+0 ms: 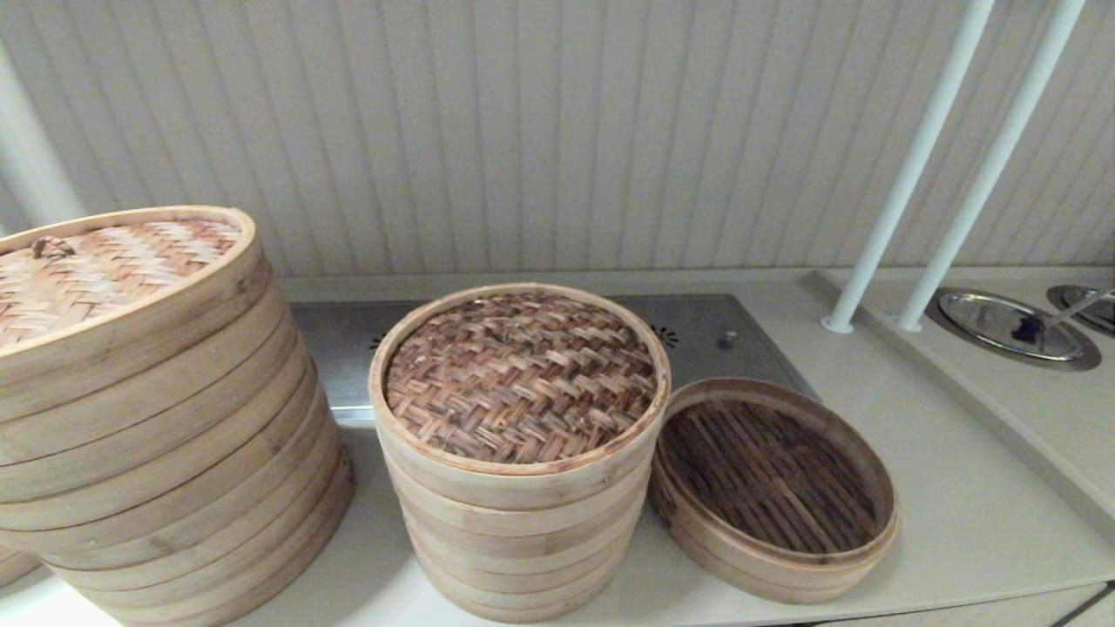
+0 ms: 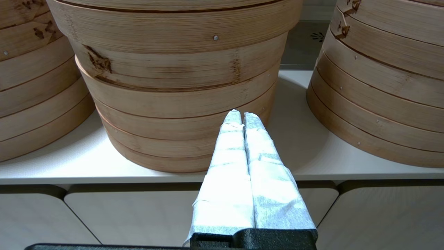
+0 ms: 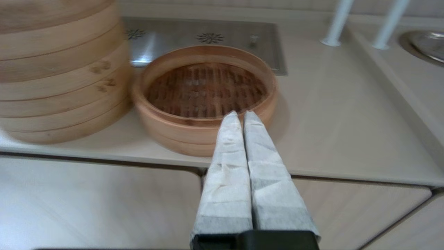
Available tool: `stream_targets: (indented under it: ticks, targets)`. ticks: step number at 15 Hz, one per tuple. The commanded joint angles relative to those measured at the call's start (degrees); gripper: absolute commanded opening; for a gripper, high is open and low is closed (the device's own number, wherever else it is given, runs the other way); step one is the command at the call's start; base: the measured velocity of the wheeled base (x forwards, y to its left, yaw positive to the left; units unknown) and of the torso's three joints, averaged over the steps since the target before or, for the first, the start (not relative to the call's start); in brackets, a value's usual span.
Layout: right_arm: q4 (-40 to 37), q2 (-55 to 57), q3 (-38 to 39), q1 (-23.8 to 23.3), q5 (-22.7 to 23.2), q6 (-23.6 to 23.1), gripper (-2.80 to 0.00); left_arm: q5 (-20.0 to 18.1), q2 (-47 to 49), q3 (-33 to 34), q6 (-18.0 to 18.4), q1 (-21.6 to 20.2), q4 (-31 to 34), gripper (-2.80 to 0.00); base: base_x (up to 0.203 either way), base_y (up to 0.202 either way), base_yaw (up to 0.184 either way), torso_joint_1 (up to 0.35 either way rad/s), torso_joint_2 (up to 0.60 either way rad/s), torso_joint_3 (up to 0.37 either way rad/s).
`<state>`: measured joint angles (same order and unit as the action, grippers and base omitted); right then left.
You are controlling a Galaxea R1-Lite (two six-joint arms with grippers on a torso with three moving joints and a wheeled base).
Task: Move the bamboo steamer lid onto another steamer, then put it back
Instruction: Pick up the steamer
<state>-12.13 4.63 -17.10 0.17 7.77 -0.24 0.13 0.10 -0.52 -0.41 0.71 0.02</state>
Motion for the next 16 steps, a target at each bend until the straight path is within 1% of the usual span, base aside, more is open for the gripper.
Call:
stream_targets:
  ticks: [1,4,6,9,13,15,16]
  targets:
    - [-0.33,8.32,-6.29,0.00,1.09,-0.02,-2.80,-0.03,-0.01,0.00,-0.02,0.00,-0.02,-2.80,0.000,0.000,0.000,0.000,0.00,0.000]
    - [-0.29,19.27,-13.48,0.26,3.49,0.32,-2.80,0.04,-0.01,0.00,-0.02,0.00,-0.02,-2.80,0.000,0.000,0.000,0.000,0.00,0.000]
    - [0.31,29.67,-19.33,0.72,6.21,2.33,-2.80,0.04,-0.01,0.00,-0.02,0.00,-0.02,-2.80,0.000,0.000,0.000,0.000,0.00,0.000]
    - [3.79,45.67,-30.40,2.36,8.62,5.53,-2.80,-0.02,-0.01,0.00,-0.05,0.00,-0.02,-2.80,0.000,0.000,0.000,0.000,0.00,0.000]
    - [5.66,61.97,-44.52,9.61,8.78,8.04,-2.80,0.04,-0.01,0.00,-0.02,0.00,-0.02,-2.80,0.000,0.000,0.000,0.000,0.00,0.000]
    - [5.86,69.01,-49.33,13.29,6.97,8.45,-2.80,0.04,-0.01,0.00,-0.04,0.00,-0.02,-2.80,0.000,0.000,0.000,0.000,0.00,0.000]
    - [5.91,71.93,-51.50,16.82,5.12,8.59,-2.80,-0.03,-0.01,0.00,-0.02,0.00,0.00,-2.80,0.000,0.000,0.000,0.000,0.00,0.000]
